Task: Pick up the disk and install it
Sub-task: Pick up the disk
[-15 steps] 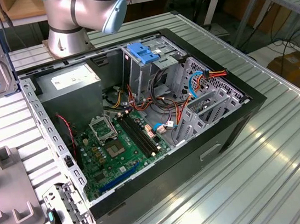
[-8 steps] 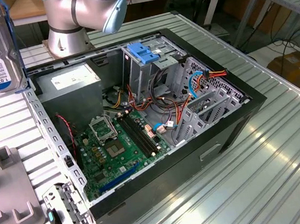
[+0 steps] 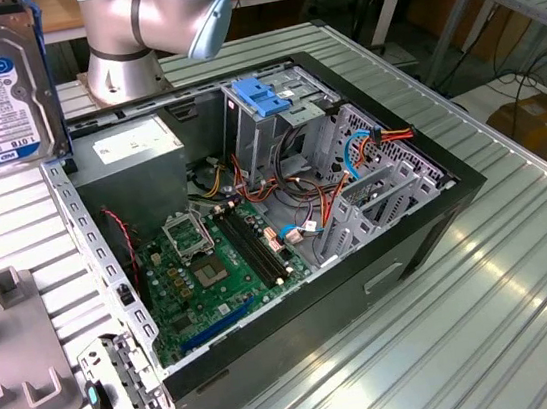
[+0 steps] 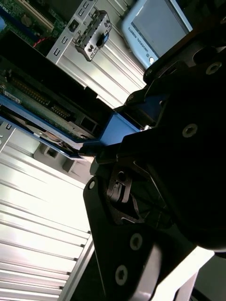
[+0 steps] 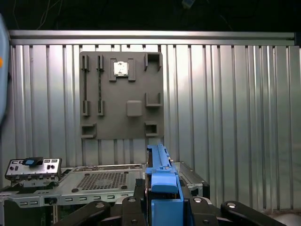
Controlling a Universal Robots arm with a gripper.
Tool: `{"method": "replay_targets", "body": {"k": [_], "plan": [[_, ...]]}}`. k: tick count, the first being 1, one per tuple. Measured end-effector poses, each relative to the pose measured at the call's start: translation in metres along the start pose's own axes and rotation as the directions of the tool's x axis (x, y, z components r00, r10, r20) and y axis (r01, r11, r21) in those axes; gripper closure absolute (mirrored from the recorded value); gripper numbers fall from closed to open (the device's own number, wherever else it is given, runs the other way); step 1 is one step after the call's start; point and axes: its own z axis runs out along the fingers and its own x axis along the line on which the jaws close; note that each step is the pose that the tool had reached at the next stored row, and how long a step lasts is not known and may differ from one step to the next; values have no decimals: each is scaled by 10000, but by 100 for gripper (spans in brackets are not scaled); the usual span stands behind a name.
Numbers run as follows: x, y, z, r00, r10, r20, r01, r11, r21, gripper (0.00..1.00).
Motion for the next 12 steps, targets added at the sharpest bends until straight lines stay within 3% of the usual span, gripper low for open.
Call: {"method": "replay_targets", "body": {"k": [10,12], "plan": [[-4,-158,1,10000,0,1,0,10000,1,63],[-6,-230,1,10000,0,0,0,10000,0,63]]}}
